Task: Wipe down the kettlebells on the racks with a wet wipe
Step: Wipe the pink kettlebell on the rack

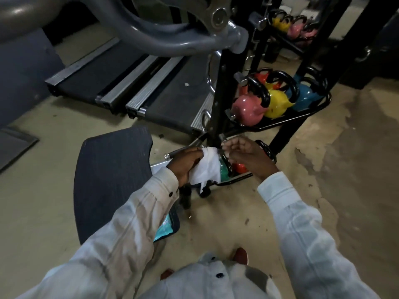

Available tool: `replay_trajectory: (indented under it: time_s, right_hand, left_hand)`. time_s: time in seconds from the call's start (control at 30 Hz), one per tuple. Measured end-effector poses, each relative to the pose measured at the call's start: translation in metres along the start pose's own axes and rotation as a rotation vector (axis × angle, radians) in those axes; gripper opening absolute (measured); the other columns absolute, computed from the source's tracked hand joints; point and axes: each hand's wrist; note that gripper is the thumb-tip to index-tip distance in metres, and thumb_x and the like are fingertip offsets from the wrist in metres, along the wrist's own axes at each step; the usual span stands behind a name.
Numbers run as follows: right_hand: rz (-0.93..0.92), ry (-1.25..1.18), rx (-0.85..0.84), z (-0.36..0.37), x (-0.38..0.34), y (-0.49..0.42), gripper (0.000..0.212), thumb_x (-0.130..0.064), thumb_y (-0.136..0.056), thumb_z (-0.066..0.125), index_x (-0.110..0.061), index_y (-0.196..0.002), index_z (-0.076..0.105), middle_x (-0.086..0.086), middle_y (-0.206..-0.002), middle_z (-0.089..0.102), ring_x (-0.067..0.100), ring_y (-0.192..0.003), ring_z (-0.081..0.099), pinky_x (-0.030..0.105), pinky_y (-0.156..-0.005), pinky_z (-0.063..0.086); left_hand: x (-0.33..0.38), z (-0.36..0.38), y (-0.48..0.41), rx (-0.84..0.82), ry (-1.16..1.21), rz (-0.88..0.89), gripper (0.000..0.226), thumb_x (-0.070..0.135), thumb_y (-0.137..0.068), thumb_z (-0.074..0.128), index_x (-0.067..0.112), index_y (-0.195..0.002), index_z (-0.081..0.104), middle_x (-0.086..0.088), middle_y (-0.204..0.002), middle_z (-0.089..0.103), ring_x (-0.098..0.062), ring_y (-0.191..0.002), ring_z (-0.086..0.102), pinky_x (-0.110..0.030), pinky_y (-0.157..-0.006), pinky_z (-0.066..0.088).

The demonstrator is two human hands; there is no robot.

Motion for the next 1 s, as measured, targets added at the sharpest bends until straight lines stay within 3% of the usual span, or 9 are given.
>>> replay_trajectory:
  time_s: [0.13,0.2,0.3,0.43,0.53,0.7,0.77,0.87,1.0]
  right_hand:
    - [0.073,-0.086,-0.061,-0.016,0.009,-0.004,0.036,-0.007,-0.085,0.074,-0.007,-0.118,0.06,-0.002,-0.103,0.07,0.004,-0.092,0.068,0.017,-0.076,0.053]
    - [0.103,-0.114,-0.035,-0.037,0.019,-0.007,0.033,-0.003,-0.084,0.073,0.0,-0.115,0.062,0.004,-0.097,0.07,0.012,-0.086,0.068,0.018,-0.069,0.054]
    - [0.131,-0.133,0.096,-0.078,0.031,-0.013,0.023,-0.001,-0.083,0.073,0.003,-0.103,0.062,0.006,-0.081,0.066,0.011,-0.07,0.064,0.018,-0.054,0.052]
    - [0.118,-0.171,0.094,-0.136,0.046,-0.015,0.025,-0.002,-0.084,0.072,-0.013,-0.096,0.054,0.003,-0.073,0.058,0.008,-0.056,0.059,0.021,-0.047,0.047]
    - [0.07,-0.168,0.015,-0.172,0.057,-0.016,0.015,-0.006,-0.092,0.064,-0.018,-0.099,0.057,0.006,-0.082,0.059,0.009,-0.065,0.06,0.023,-0.054,0.051]
    - [-0.007,-0.016,-0.142,-0.217,0.075,-0.022,0.037,0.002,-0.081,0.075,-0.004,-0.116,0.067,0.0,-0.105,0.069,0.005,-0.092,0.064,0.021,-0.083,0.053]
    - [0.014,-0.068,-0.103,-0.229,0.081,-0.03,0.031,0.003,-0.083,0.071,-0.001,-0.114,0.068,0.005,-0.104,0.071,0.011,-0.094,0.065,0.031,-0.089,0.053]
    - [0.088,-0.218,-0.029,-0.24,0.086,-0.042,0.015,-0.005,-0.093,0.061,0.001,-0.105,0.069,0.015,-0.092,0.07,0.026,-0.084,0.065,0.048,-0.088,0.051]
    - [0.14,-0.14,0.056,-0.249,0.084,-0.061,0.017,-0.019,-0.095,0.063,-0.006,-0.096,0.073,0.013,-0.086,0.069,0.024,-0.079,0.061,0.042,-0.075,0.05]
  left_hand:
    - [0.006,0.033,-0.008,-0.216,0.047,-0.044,0.025,0.014,-0.096,0.048,0.008,-0.094,0.071,-0.011,-0.09,0.069,-0.022,-0.084,0.064,-0.031,-0.079,0.051]
    - [0.006,0.06,-0.02,-0.166,0.047,-0.028,0.025,0.021,-0.093,0.05,0.011,-0.092,0.072,-0.009,-0.087,0.069,-0.022,-0.082,0.064,-0.033,-0.077,0.049]
    - [-0.001,0.098,-0.041,-0.088,-0.004,0.015,0.033,0.03,-0.086,0.065,0.008,-0.11,0.068,-0.009,-0.097,0.07,-0.024,-0.09,0.065,-0.031,-0.075,0.053]
    - [-0.021,0.149,-0.067,0.007,-0.183,0.183,0.052,0.004,-0.075,0.078,0.013,-0.121,0.056,-0.008,-0.116,0.063,-0.025,-0.107,0.063,-0.035,-0.088,0.056]
    - [-0.027,0.185,-0.079,0.099,-0.182,0.242,0.053,-0.01,-0.079,0.07,0.011,-0.124,0.052,-0.007,-0.109,0.062,-0.018,-0.094,0.061,-0.022,-0.07,0.054]
    - [-0.026,0.223,-0.1,0.041,-0.12,0.148,0.028,-0.007,-0.083,0.066,0.001,-0.11,0.063,-0.014,-0.101,0.067,-0.026,-0.09,0.062,-0.028,-0.073,0.054]
    - [-0.023,0.23,-0.105,-0.009,-0.116,0.133,0.031,-0.007,-0.083,0.066,0.002,-0.112,0.063,-0.012,-0.101,0.068,-0.022,-0.086,0.064,-0.025,-0.068,0.055]
    - [-0.02,0.227,-0.119,-0.086,-0.27,0.172,0.041,0.001,-0.074,0.072,0.013,-0.113,0.067,-0.011,-0.112,0.069,-0.023,-0.098,0.066,-0.03,-0.078,0.056]
    - [-0.007,0.225,-0.146,-0.148,-0.518,0.27,0.037,0.013,-0.07,0.084,0.016,-0.104,0.071,-0.004,-0.117,0.067,-0.02,-0.109,0.063,-0.035,-0.096,0.051]
Point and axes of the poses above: each hand's wrist, its own y-axis away from the middle knuckle, its own z-axis out of the palm, x = y × z
